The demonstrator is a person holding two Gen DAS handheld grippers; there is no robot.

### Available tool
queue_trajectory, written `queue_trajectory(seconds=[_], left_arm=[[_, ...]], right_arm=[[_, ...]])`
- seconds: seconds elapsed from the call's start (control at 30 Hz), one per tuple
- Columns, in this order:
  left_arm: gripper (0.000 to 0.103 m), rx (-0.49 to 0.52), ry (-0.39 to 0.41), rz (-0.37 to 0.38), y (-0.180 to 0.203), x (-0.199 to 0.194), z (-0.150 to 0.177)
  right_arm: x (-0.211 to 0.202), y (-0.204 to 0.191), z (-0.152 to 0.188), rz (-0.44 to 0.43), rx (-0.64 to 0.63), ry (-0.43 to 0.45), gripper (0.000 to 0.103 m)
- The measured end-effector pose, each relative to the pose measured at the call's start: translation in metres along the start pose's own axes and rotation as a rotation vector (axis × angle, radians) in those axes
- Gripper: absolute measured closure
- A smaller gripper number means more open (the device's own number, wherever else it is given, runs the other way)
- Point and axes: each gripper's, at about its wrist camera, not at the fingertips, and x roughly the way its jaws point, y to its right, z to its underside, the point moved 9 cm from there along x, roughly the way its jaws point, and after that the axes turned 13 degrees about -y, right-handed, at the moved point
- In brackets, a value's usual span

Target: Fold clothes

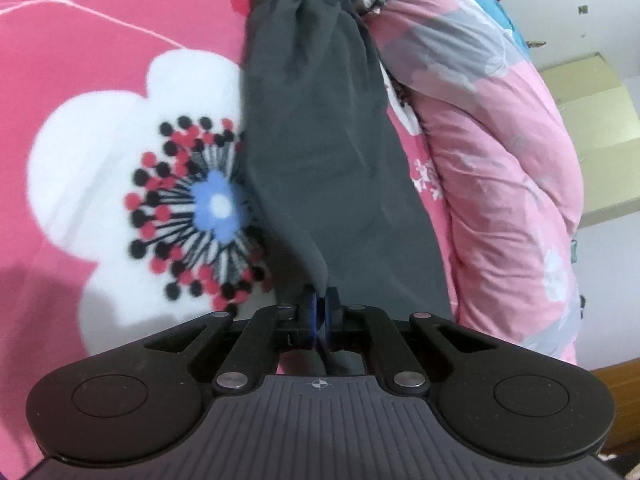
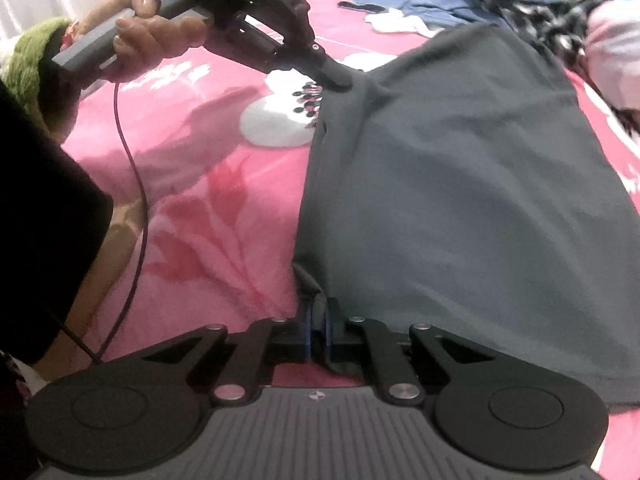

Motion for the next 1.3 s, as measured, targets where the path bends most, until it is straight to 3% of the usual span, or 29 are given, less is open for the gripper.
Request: queue_trajectory(seconds=[0.3,0.53,0.67,0.77,0.9,1.0,1.17,1.3], left_arm=[[0.099,-0.002,-0.054,-0.03,0.015,0.035,-0.018],[0.077,0.001,-0.074,0.015,0.015,0.057,-0.025],[0.076,-0.013,-0.078,0.013,0.014,0.059,-0.026],[0.076,-0.023,-0.077,0.014,0.014,0.061,-0.027],[0.075,-0.034,-0.076,0.016,0.013,0.063,-0.028],[0.075,-0.04,-0.072,0.015,0.014,0.064,-0.029],[0.075,-0.051,-0.068,0.023,0.011,0.064,-0.03],[0.075,-0.064,-0.066,0.03,0.008,0.063,-0.031]], right_arm=[[0.0,0.007,0.003,-0.042,0.069,-0.002,0.096],[-0.005,0.02,0.009,-0.056,0.15,0.006,0.094],[-0.017,0.031,0.01,0.003,0.183,0.042,0.077],[-0.035,0.038,0.007,0.1,0.178,0.129,0.077],[-0.059,0.023,-0.007,0.206,0.033,0.278,0.077],[-0.063,-0.003,-0.017,0.241,-0.137,0.324,0.077],[-0.052,-0.02,-0.018,0.161,-0.205,0.275,0.077],[-0.03,-0.042,-0.022,0.176,-0.342,0.223,0.077]])
